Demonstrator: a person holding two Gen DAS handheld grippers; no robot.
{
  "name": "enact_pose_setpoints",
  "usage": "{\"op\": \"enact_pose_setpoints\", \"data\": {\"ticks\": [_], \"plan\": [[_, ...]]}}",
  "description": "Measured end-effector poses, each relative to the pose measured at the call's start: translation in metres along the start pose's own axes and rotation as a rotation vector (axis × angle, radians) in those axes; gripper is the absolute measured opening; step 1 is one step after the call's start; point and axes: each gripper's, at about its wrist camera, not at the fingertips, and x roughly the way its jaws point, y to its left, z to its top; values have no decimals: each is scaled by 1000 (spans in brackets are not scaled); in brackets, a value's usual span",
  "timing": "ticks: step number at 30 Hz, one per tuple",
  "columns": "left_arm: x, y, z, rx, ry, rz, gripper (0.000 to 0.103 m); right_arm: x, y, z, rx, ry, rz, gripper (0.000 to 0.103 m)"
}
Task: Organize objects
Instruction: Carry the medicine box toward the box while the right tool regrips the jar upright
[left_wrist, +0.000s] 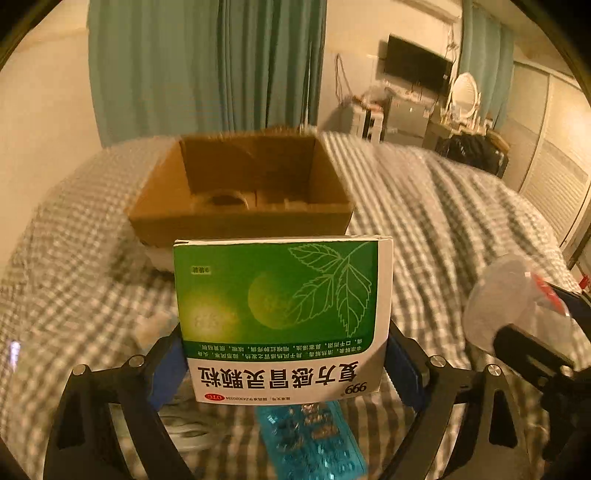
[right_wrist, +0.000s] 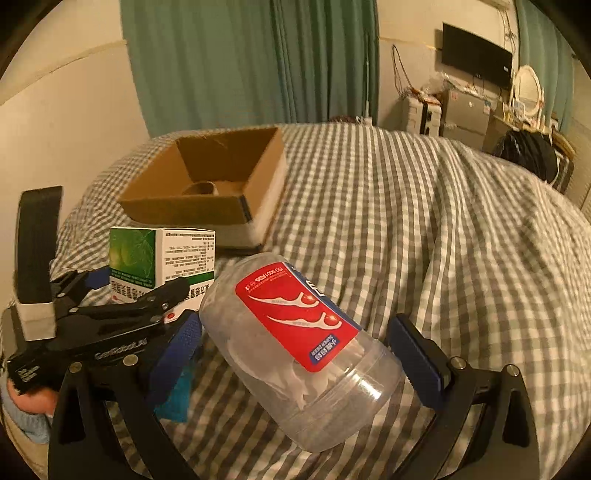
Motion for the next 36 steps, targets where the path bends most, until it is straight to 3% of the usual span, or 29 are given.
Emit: {"op": "enact_pose_setpoints", "data": {"ticks": [10,11,12,15,16,17,18,20,23,31,33,34,36], "plan": [[-113,25,45,12,-236,-1,93,-83,43,29,-118,-160,34,100],[-122,29,53,11,-257,2,93,-91,47,34,-131,-179,42,92],[-126,30,57,9,-267,5,93,-101,53,43,-154,-206,56,76],[-133,43,75,-6,-299,21,93,-115,69,66,-207,-262,50,63],[-133,46,77,-8,-301,27,93,-113,74,71,-226,-255,57,52],[-128,50,81,-14,-303,39,93,-106,81,77,-249,-232,63,29],[-121,55,82,-23,-296,50,93,-95,86,79,-267,-213,50,26],[-108,63,80,-35,-276,60,93,-76,88,78,-272,-184,28,26],[-74,75,73,-45,-208,83,93,-41,77,68,-213,-106,90,26],[-12,74,27,-76,-78,77,93,31,47,47,-110,66,34,29],[-3,68,11,-72,-64,84,93,46,35,33,-72,130,3,61],[1,67,3,-65,-59,87,93,56,30,26,-46,162,-8,68],[9,64,-9,-58,-39,93,93,72,24,13,-6,231,-2,70]]}}
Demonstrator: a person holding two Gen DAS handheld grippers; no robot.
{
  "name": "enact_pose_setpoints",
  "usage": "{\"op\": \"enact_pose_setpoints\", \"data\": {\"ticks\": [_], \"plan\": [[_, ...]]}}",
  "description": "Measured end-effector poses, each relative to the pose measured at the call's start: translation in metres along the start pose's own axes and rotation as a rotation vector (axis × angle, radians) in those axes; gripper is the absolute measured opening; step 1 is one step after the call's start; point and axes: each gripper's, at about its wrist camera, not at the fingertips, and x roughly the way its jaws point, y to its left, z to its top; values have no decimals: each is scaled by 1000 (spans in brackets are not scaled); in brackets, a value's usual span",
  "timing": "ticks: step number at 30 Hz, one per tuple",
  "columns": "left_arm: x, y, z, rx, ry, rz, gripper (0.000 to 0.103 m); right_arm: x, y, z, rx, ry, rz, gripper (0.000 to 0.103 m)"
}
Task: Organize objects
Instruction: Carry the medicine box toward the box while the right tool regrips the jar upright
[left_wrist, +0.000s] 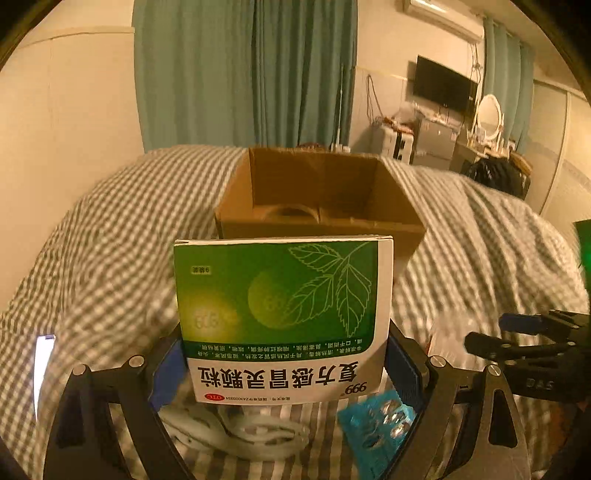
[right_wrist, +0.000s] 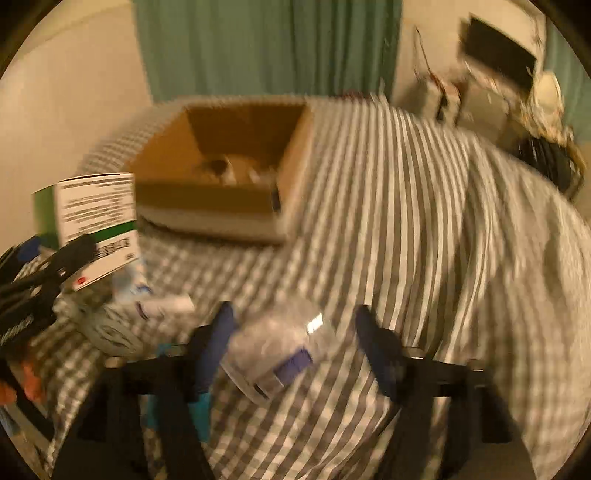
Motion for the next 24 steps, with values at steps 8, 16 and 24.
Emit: {"op": "enact_pose_setpoints", "data": {"ticks": [8,16,24], "plan": [[2,8,-13,-18,12,19,93,48,7,-6,26,64,-25,78],[-9,11,-24,-12,19,28,93,75,3,-20,113,194,51,86],[-33,13,-27,-4,-11,36,93,23,19,-28,23,16,21,61]]}}
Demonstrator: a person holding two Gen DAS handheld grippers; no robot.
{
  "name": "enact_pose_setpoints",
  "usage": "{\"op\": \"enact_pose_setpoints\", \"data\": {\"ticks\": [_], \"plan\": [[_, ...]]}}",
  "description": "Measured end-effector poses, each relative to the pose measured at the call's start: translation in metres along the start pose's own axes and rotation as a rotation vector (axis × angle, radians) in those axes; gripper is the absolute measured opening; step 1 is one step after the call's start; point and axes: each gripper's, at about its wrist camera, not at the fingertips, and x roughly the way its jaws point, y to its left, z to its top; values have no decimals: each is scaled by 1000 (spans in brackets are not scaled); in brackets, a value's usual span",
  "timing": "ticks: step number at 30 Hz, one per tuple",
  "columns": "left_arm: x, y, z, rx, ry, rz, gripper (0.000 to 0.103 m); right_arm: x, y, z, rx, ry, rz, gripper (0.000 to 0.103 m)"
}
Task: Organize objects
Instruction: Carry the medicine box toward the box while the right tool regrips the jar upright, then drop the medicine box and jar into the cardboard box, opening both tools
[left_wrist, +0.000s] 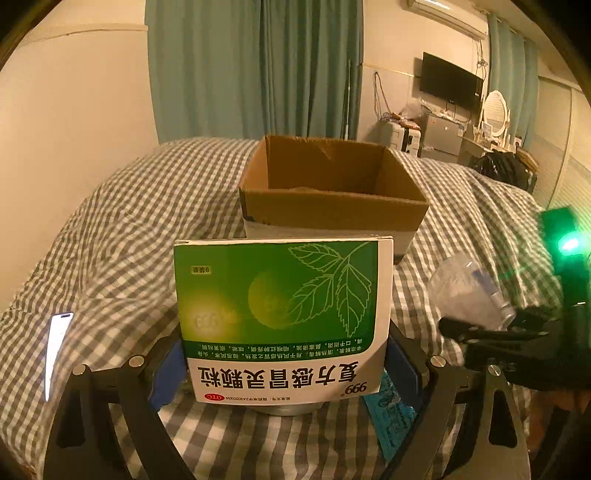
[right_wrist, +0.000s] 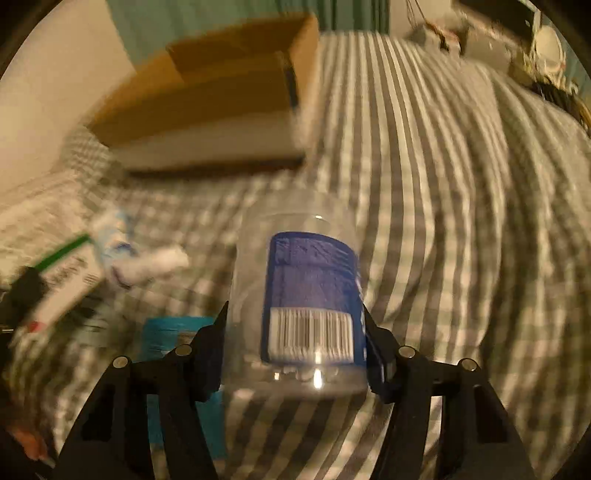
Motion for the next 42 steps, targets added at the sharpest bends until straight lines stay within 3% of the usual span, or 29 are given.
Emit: {"op": "enact_pose_setpoints", "data": {"ticks": [3,8,15,20,23,30,34,35,36,37,42], "plan": [[-13,1,11,0,-31,3,93,-32,7,5,-34,-77,-3,61],[-36,2,58,5,-124,-13,93,-99,17,23,-88,-229,13,60],[-36,-7,147,61,-252,40,93,-153,52,94,-189,-421,25,60],[0,-7,185,75,-264,31,93,-139,67,152,-216,-454,26,60],[33,-6,193,62,-232,13,93,-124,67,174,-220,-450,27,60],[118,-12,177,73,-93,-23,93,-37,55,223,-187,-350,56,61],[147,-16,166,80,-28,-49,96,3,45,218,-153,-293,61,61],[151,-17,165,80,-16,-41,100,7,43,217,-139,-290,69,66],[151,-18,163,79,-12,-32,102,10,43,215,-121,-291,69,83],[149,-18,162,77,-14,-24,103,10,38,213,-111,-300,63,89],[109,-17,167,47,-56,-19,103,-26,31,214,-94,-377,37,93]]}}
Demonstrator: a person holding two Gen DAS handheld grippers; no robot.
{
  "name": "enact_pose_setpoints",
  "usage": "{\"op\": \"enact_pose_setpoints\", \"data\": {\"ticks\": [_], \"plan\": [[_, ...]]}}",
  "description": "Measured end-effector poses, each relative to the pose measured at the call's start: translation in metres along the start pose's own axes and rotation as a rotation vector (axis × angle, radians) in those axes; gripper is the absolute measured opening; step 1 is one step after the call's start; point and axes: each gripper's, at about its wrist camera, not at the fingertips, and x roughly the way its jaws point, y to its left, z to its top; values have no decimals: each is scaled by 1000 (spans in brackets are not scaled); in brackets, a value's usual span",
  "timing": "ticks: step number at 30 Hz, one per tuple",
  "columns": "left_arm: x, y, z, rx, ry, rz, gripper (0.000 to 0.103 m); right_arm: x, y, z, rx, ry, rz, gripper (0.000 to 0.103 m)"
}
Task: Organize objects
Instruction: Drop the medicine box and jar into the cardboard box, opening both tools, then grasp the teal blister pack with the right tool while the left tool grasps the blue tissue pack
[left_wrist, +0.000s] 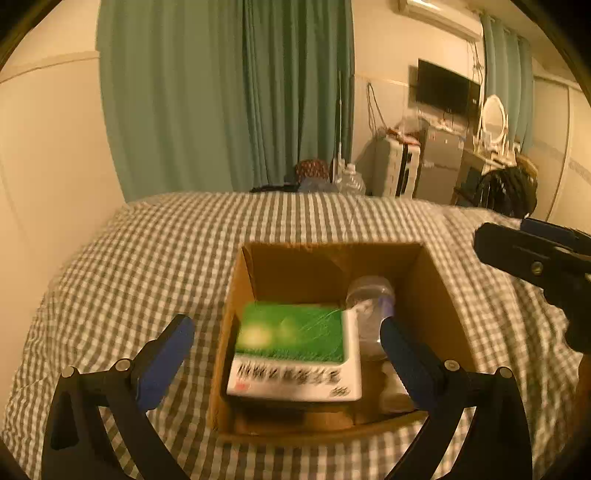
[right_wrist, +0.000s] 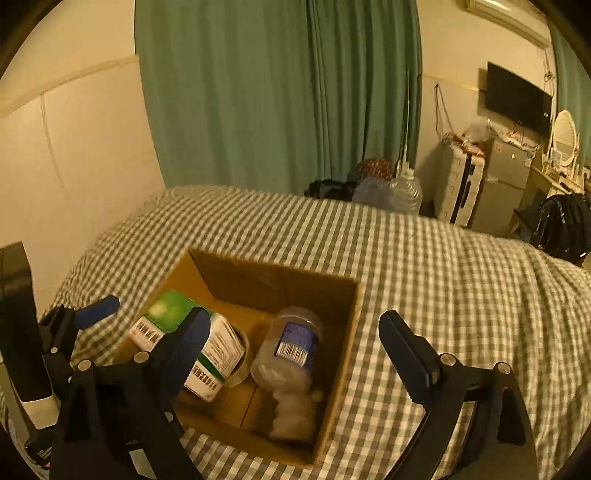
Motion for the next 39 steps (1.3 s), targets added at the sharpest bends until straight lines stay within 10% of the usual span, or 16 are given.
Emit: {"op": "enact_pose_setpoints", "data": {"ticks": [9,18,29,39], "plan": [[-122,12,9,11,-130,50,103,-132,19,4,-38,-140,-67,95],[-194,25,-54,-2,-151,52,103,-212,35,-35,-79,-186,-155,97],[-143,26,-178,1,37,183,103,-124,49,-159,-75,71,-118,97],[-108,41,-199,-33,144,217,103,-54,75,-233,-120,319,-10,97]]}}
